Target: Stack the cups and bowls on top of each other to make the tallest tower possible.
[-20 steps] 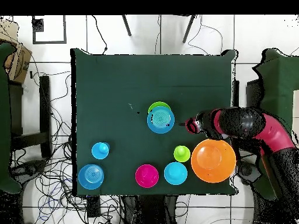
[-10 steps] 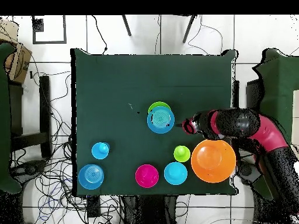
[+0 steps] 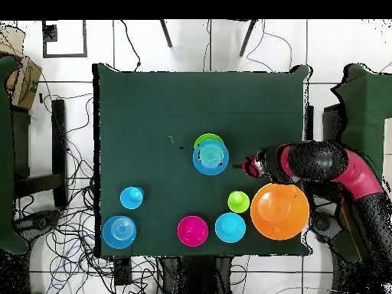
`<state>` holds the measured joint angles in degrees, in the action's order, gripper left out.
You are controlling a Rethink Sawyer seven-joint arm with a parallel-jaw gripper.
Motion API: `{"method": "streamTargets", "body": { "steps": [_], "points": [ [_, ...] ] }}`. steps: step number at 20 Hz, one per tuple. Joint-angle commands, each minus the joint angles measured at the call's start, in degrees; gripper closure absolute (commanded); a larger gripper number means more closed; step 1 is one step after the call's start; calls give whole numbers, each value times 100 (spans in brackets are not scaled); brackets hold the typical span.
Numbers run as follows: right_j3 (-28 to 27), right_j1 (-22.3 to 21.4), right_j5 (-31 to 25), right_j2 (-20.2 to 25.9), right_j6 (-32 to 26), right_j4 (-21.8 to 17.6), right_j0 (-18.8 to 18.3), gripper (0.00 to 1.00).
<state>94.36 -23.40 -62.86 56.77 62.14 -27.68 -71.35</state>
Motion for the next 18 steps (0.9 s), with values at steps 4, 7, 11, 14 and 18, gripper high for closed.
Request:
{"method": "streamTargets", "body": {
  "steps": [4, 7, 11, 14, 18],
  "points": [
    [-489, 312, -526, -33, -2581, -733, -19, 0],
    [-506, 306, -527, 10, -2769, -811, -34, 0],
    [-270, 148, -382, -39, -2594, -853, -169, 0],
    [-200, -55, -184, -14, -2779, -1152, -195, 0],
    [90, -384, 100, 187, -3081, -1513, -285, 0]
  ]
}}
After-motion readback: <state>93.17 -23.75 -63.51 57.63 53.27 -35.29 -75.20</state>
